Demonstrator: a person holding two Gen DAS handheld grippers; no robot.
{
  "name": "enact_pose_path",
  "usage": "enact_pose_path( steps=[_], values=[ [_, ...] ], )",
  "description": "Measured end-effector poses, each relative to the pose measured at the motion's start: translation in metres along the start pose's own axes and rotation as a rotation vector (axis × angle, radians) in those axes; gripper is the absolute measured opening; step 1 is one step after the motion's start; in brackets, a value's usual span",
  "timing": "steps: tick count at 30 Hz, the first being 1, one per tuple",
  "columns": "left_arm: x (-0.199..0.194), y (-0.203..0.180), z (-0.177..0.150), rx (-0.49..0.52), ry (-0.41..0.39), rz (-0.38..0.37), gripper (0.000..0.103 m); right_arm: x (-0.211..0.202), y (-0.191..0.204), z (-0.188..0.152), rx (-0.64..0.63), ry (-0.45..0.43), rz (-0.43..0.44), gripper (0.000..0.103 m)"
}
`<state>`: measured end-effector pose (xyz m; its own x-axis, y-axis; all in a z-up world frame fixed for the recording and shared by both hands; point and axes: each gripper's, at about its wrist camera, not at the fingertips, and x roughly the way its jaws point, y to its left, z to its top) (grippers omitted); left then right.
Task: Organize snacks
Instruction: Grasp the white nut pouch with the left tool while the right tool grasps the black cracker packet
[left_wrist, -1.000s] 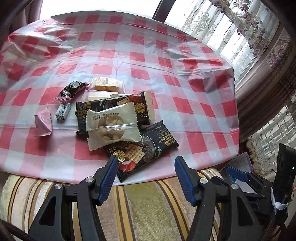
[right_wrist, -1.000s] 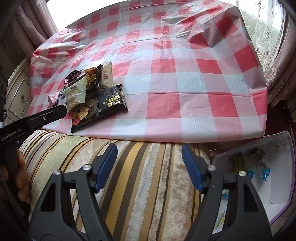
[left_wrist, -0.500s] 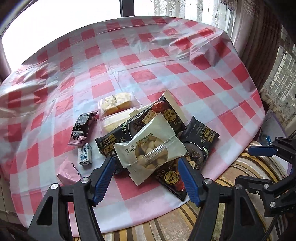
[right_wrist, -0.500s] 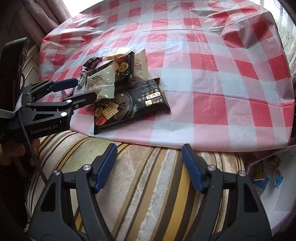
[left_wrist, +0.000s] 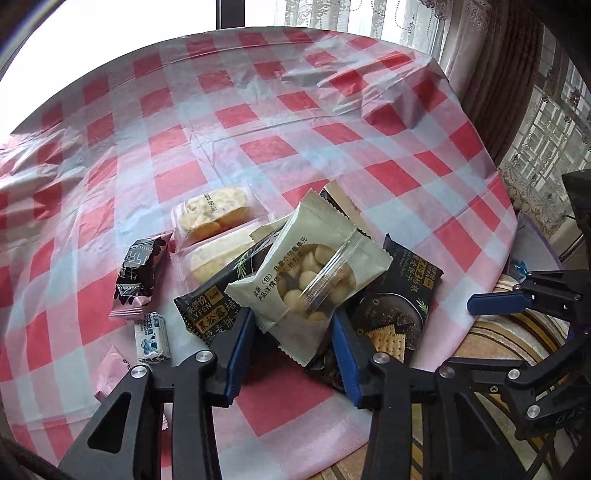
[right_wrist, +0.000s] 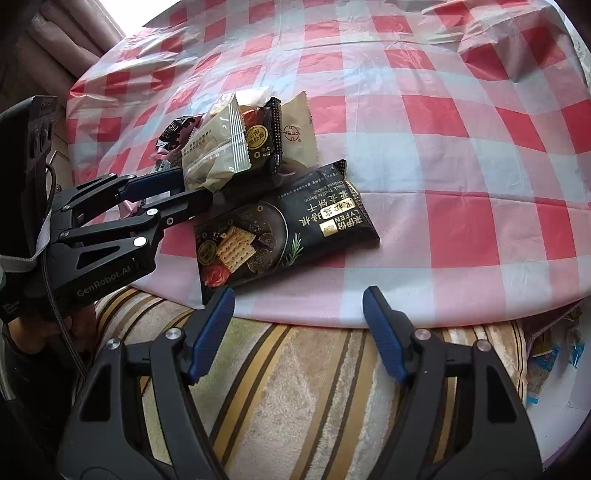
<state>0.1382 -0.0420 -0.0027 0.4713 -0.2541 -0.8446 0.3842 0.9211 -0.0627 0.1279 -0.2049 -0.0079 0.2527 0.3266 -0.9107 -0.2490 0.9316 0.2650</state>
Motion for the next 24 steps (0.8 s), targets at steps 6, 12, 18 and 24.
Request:
enact_pose_path(
  steps=[6, 12, 18, 24],
  values=[
    [-0.002, 0.018, -0.006, -0.089, -0.021, -0.051, 0.003, 0.014, 0.014, 0.017, 0.048, -0.002, 0.003, 0.076],
    [-0.009, 0.035, -0.012, -0.184, -0.052, -0.052, 0.005, 0.024, 0.016, 0.032, 0.137, -0.003, -0.004, 0.085],
    [-0.017, 0.044, -0.015, -0.235, -0.090, -0.059, 0.006, 0.039, 0.030, 0.047, 0.135, 0.002, -0.081, 0.095],
    [-0.019, 0.051, -0.017, -0.267, -0.098, -0.062, 0.060, 0.051, 0.039, 0.060, 0.040, 0.009, -0.196, 0.094]
  ],
)
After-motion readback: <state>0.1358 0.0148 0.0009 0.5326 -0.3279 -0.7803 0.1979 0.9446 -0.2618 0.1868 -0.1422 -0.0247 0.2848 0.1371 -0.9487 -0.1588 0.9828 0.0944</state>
